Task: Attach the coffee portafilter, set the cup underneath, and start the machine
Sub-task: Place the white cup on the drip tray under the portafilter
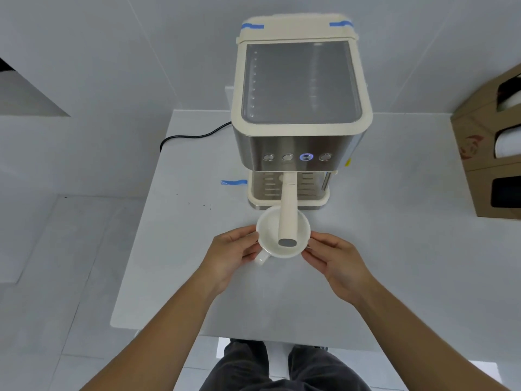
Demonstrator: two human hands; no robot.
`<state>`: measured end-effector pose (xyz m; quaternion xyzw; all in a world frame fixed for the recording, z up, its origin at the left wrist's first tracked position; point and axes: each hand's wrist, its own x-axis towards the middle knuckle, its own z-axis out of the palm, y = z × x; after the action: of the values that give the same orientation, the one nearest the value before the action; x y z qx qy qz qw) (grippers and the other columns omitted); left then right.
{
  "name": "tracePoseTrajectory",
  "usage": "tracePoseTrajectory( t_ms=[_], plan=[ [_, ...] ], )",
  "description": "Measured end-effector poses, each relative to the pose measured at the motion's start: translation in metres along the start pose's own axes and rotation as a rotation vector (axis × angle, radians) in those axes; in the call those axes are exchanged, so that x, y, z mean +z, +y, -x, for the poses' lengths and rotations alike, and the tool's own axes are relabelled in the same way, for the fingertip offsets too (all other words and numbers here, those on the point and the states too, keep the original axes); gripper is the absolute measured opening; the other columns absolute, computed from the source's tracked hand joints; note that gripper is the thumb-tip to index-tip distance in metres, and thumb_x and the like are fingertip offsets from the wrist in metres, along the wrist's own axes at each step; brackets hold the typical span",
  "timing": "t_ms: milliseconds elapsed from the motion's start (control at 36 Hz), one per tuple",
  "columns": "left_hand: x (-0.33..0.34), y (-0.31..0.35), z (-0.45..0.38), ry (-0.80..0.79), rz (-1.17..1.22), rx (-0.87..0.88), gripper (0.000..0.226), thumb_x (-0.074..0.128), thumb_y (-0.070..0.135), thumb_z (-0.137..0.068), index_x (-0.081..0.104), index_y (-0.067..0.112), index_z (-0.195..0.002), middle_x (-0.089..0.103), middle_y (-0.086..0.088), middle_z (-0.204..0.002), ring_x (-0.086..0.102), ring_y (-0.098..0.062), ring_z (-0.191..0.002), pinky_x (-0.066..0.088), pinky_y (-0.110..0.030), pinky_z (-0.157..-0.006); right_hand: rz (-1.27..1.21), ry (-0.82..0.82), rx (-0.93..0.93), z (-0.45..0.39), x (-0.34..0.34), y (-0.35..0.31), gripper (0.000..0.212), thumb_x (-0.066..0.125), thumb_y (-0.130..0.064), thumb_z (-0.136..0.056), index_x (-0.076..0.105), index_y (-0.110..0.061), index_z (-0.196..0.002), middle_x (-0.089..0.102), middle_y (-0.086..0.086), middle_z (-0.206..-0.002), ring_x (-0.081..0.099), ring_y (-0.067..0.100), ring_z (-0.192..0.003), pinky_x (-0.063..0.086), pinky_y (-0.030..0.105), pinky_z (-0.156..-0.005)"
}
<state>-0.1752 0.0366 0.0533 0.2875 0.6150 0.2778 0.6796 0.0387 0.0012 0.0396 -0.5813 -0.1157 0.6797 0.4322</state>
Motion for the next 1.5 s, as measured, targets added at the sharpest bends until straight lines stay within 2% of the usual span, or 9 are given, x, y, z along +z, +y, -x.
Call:
tracePoseTrajectory(
  t_ms=[333, 444, 583, 806, 917, 1083, 1250, 1361, 1500],
  plan=[
    [0.014, 0.030, -0.017, 0.009, -0.024, 0.075, 0.025, 0.064, 0.016, -0.092, 0.073, 0.017, -0.115, 0.077, -0.005, -0.106, 0.072, -0.023, -0.102, 0.057, -0.034, -0.090, -0.056, 0.055, -0.076, -0.011, 0.009, -0.024, 0.023, 0.064, 0.001, -0.091, 0.070, 0.003, -0.113, 0.074, 0.016, -0.112, 0.071, 0.025, -0.107, 0.058, 0.027, -0.089],
    [0.017, 0.042, -0.023, -0.032, -0.057, 0.105, 0.023, 0.062, 0.014, -0.093, 0.074, 0.021, -0.112, 0.078, 0.000, -0.102, 0.073, -0.013, -0.092, 0.058, -0.021, -0.074, -0.096, 0.088, -0.079, -0.014, 0.015, -0.031, 0.015, 0.066, 0.001, -0.089, 0.073, -0.002, -0.102, 0.075, 0.017, -0.110, 0.072, 0.024, -0.105, 0.057, 0.029, -0.090],
    [0.014, 0.055, -0.033, -0.054, -0.124, 0.117, 0.023, 0.062, 0.012, -0.093, 0.074, 0.024, -0.108, 0.079, 0.003, -0.095, 0.074, -0.011, -0.087, 0.057, -0.021, -0.074, -0.147, 0.090, -0.084, -0.016, 0.023, -0.036, 0.011, 0.067, 0.001, -0.088, 0.074, -0.005, -0.095, 0.076, 0.014, -0.105, 0.071, 0.025, -0.105, 0.054, 0.034, -0.097],
    [0.012, 0.074, -0.052, -0.103, -0.210, 0.107, 0.021, 0.062, 0.014, -0.092, 0.074, 0.028, -0.103, 0.078, 0.005, -0.093, 0.073, -0.010, -0.088, 0.054, -0.025, -0.081, -0.224, 0.113, -0.096, -0.026, 0.033, -0.036, 0.017, 0.064, 0.004, -0.089, 0.072, 0.000, -0.104, 0.072, 0.021, -0.115, 0.068, 0.030, -0.112, 0.052, 0.038, -0.102],
    [0.015, 0.080, -0.061, -0.111, -0.227, 0.128, 0.024, 0.059, 0.012, -0.094, 0.074, 0.031, -0.090, 0.078, 0.010, -0.081, 0.073, -0.006, -0.078, 0.055, -0.022, -0.075, -0.229, 0.114, -0.108, -0.029, 0.036, -0.037, 0.020, 0.064, 0.004, -0.089, 0.072, 0.002, -0.108, 0.072, 0.020, -0.116, 0.069, 0.029, -0.111, 0.051, 0.038, -0.103],
    [0.018, 0.082, -0.071, -0.090, -0.228, 0.141, 0.023, 0.059, 0.010, -0.094, 0.076, 0.025, -0.093, 0.078, 0.004, -0.085, 0.072, -0.014, -0.080, 0.057, -0.021, -0.066, -0.238, 0.131, -0.117, -0.034, 0.038, -0.036, 0.023, 0.061, 0.004, -0.091, 0.071, 0.002, -0.112, 0.070, 0.019, -0.120, 0.068, 0.028, -0.113, 0.049, 0.038, -0.105],
    [0.022, 0.082, -0.078, -0.038, -0.236, 0.131, 0.022, 0.059, 0.013, -0.094, 0.074, 0.019, -0.079, 0.073, 0.006, -0.064, 0.064, -0.024, -0.077, 0.056, -0.039, -0.083, -0.229, 0.108, -0.129, -0.034, 0.038, -0.036, 0.021, 0.057, 0.003, -0.094, 0.073, -0.007, -0.102, 0.068, 0.020, -0.124, 0.065, 0.029, -0.117, 0.049, 0.038, -0.105],
    [0.022, 0.078, -0.079, -0.022, -0.233, 0.130, 0.030, 0.060, 0.017, -0.093, 0.073, 0.020, -0.067, 0.070, 0.002, -0.064, 0.062, -0.028, -0.081, 0.054, -0.049, -0.090, -0.227, 0.096, -0.129, -0.031, 0.040, -0.037, 0.021, 0.057, 0.003, -0.094, 0.072, -0.011, -0.098, 0.068, 0.019, -0.126, 0.064, 0.029, -0.119, 0.049, 0.038, -0.105],
    [0.023, 0.072, -0.080, 0.021, -0.173, 0.133, 0.017, 0.059, 0.021, -0.094, 0.074, 0.014, -0.090, 0.072, -0.005, -0.089, 0.065, -0.024, -0.090, 0.055, -0.039, -0.086, -0.233, 0.112, -0.123, -0.032, 0.041, -0.039, 0.022, 0.058, 0.003, -0.094, 0.070, -0.008, -0.108, 0.068, 0.018, -0.125, 0.066, 0.028, -0.116, 0.048, 0.040, -0.106]
  ],
)
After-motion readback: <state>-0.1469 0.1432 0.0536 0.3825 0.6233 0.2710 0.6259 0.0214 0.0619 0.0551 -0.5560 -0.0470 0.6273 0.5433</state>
